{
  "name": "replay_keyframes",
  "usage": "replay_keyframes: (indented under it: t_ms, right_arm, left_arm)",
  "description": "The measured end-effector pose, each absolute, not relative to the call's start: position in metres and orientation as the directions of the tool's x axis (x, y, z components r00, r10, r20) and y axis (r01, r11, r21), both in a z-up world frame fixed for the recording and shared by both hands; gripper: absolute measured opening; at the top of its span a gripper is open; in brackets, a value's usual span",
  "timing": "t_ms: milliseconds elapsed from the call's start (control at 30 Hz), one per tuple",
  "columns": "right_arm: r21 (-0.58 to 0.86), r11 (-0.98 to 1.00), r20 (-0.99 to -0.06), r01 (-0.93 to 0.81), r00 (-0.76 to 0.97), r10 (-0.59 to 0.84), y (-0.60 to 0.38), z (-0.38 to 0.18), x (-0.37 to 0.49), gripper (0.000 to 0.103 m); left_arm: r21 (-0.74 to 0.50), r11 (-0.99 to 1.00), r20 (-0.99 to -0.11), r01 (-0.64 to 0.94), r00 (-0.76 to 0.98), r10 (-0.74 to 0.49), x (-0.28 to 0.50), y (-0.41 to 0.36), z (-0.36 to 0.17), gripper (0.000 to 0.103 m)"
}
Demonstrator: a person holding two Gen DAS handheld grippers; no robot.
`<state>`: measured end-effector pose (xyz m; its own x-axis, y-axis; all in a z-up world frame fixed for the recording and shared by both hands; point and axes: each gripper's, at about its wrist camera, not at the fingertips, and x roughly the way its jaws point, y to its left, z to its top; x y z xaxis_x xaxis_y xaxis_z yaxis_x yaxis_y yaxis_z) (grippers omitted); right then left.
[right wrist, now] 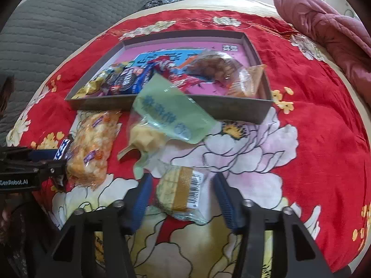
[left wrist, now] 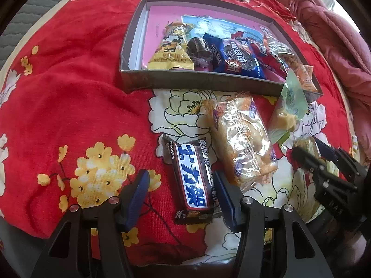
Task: Organize snacks
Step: 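Grasp the Snickers bar with the left tool while the right tool grasps the square cookie packet, then lift and carry the Snickers bar and cookie packet over the tray with both tools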
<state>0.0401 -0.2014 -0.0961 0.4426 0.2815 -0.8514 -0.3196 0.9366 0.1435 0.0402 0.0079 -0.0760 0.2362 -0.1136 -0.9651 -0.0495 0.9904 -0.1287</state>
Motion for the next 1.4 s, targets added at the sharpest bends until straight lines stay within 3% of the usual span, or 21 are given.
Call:
replay_keyframes:
  t_ms: [233,567,867,1400]
  right_arm:
    - [0.184,0.939,-0.84,-0.289,0.45,0.303,-0.212,-0.095,0.042,0.039]
    - [0.219,0.94,-0.824,-0.262,0.467,0.322,-0.222,-0.09,0.042,0.037]
    - [0.237,0.935,-0.809,-0.264,0.48,0.34,-0.224,-0.086,0.042,0.037]
    - [0.251,0.919,-0.755,-0.303,0.533,0.382,-0.223,-0.071,0.036,0.035]
  left_arm:
    - [-0.13,0.99,-0.965,-0.056,0.238,-0.113,0.04,0.007,-0.078,0.059]
    - [-0.167,0.983,-0.956,-0.076,0.257,-0.142,0.037,0.017,-0.078,0.059]
    - [-0.182,0.982,-0.949,-0.043,0.27,-0.163,0.034,0.013,-0.073,0.035]
    - [-0.187,0.982,-0.943,-0.041,0.289,-0.167,0.03,0.015,-0.06,0.031]
